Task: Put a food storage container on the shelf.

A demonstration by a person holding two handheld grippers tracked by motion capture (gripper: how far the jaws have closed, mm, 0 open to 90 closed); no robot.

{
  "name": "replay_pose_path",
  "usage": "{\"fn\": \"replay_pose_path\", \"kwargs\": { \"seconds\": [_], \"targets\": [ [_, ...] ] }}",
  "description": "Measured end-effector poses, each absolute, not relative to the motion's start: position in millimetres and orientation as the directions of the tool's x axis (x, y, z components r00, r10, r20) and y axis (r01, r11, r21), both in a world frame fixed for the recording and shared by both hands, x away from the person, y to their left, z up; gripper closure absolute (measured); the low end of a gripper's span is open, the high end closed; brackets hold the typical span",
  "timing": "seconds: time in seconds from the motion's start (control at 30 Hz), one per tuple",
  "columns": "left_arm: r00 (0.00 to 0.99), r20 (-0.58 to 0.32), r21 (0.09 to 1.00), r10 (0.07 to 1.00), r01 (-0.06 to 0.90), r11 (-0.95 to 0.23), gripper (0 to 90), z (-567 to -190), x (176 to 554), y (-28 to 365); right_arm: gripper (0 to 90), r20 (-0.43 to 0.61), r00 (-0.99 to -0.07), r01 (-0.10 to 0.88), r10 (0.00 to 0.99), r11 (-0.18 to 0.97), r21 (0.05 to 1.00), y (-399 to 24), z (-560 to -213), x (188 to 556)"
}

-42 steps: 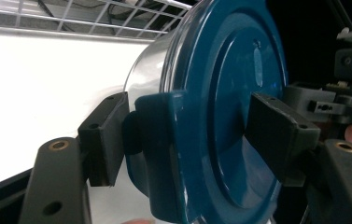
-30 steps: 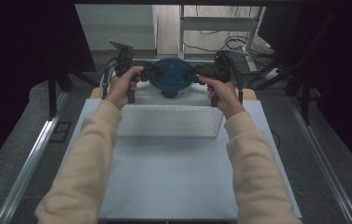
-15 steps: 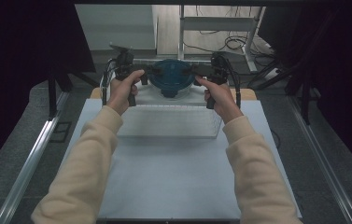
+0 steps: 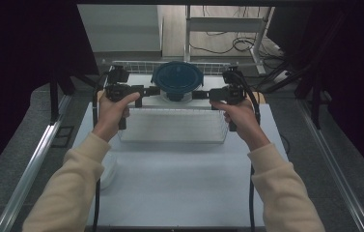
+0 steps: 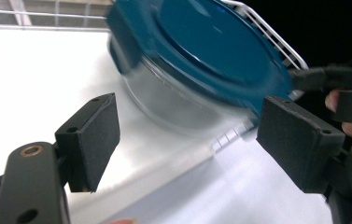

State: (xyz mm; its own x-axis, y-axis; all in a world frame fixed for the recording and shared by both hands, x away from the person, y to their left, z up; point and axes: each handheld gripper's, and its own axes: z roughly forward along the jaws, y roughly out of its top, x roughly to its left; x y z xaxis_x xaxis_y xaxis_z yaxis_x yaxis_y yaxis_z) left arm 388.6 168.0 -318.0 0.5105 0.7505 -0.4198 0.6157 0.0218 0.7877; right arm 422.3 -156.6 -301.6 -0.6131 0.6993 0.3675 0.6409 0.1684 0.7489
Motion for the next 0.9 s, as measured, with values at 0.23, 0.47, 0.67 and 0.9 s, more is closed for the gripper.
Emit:
{"fn": "replay_pose_path", "kwargs": {
  "seconds": [0.23,0.47,0.67,0.9],
  "targets": [
    [0.581,-0.340,0.830,0.739,0.555,-0.054,21.1,-326,333,173,15.2,0.269,-0.679,0.540,0.683,0.216,0.814,-174,-320,373],
    [0.616,-0.228,0.849,0.754,0.504,-0.155,21.7,-349,285,171,16.9,0.228,-0.697,0.501,0.680,0.235,0.833,-188,-351,335],
    [0.620,-0.234,0.835,0.749,0.523,-0.172,21.8,-381,258,177,18.1,0.215,-0.689,0.509,0.692,0.251,0.824,-200,-386,309],
    [0.579,-0.241,0.801,0.779,0.572,-0.177,22.2,-420,246,182,19.8,0.217,-0.696,0.532,0.685,0.288,0.796,-208,-424,291]
  ]
}}
